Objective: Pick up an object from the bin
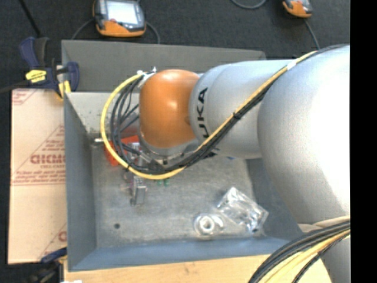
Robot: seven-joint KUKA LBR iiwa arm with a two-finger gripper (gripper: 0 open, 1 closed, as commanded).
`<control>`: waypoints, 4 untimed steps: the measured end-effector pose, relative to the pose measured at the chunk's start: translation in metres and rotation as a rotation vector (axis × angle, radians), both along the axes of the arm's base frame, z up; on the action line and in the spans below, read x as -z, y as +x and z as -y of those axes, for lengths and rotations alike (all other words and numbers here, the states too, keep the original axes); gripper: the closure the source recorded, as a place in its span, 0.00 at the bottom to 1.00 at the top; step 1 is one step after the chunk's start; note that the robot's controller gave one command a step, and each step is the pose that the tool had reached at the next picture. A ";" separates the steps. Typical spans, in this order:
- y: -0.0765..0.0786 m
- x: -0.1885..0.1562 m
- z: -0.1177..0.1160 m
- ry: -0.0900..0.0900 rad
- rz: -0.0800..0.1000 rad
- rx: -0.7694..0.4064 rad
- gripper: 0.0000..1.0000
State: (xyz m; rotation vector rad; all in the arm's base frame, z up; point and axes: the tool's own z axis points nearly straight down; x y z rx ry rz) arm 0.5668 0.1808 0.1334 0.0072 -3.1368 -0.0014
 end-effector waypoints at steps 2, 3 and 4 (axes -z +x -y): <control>0.027 0.061 -0.001 0.002 0.009 0.054 1.00; 0.008 -0.032 0.018 0.002 0.015 0.082 1.00; -0.004 -0.065 0.051 0.001 0.013 0.110 1.00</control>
Offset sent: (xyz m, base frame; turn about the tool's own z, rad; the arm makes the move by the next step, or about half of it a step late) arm 0.0261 0.0012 -0.0616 0.0535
